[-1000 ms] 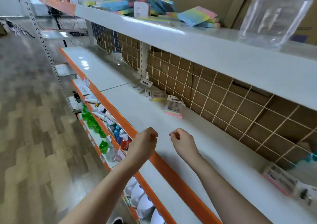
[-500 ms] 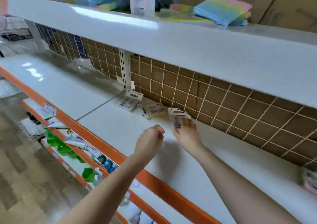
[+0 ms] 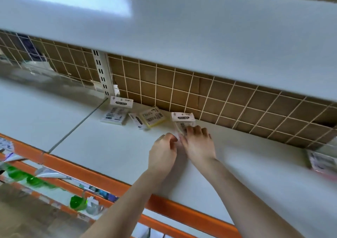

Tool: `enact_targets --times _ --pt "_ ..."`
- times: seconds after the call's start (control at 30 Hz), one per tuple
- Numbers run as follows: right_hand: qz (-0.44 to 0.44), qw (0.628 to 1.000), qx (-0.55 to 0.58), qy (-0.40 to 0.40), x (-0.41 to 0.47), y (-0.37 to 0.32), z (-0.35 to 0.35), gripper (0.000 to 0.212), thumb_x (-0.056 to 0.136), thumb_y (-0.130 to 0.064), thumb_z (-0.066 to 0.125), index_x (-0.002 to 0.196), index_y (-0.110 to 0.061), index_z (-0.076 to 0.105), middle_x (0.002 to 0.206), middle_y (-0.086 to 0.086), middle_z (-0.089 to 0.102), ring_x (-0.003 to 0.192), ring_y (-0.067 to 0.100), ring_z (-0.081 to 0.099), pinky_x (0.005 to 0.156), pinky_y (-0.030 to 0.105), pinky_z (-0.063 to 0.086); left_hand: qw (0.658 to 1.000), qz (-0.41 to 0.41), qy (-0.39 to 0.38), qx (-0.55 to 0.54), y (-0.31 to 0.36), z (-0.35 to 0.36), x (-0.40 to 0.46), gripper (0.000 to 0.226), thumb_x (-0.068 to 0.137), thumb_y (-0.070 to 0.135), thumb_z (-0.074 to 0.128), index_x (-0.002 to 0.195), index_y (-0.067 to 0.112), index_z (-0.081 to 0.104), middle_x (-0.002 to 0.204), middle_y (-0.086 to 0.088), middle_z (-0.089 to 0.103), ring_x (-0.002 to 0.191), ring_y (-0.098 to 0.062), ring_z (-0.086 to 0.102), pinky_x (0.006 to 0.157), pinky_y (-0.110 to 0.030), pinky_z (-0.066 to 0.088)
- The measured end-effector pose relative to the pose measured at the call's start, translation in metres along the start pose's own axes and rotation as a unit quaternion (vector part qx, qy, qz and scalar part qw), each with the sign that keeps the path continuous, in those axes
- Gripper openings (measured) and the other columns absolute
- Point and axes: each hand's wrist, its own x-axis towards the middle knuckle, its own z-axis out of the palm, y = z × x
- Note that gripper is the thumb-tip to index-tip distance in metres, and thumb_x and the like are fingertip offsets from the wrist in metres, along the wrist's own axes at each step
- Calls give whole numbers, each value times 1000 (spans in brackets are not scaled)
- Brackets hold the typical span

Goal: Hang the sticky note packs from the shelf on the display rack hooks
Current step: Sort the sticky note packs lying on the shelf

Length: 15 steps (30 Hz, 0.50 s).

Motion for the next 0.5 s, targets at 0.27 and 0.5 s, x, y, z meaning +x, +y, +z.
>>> enact_targets --times 0.27,0.5 --pt "231 882 409 29 -1 43 -16 15 98 -31 42 93 -23 53 77 -7 62 67 13 61 56 20 46 984 135 -3 120 12 21 23 32 89 17 56 121 15 61 127 -5 58 119 -25 47 92 -33 38" --pt "320 813 486 -29 -24 69 -30 19 78 -3 47 92 2 59 77 16 60 74 28 59 71 41 52 937 172 -47 299 14 32 36 46 88 50 55 124 22 55 130 0 52 121 -22 45 92 -32 35"
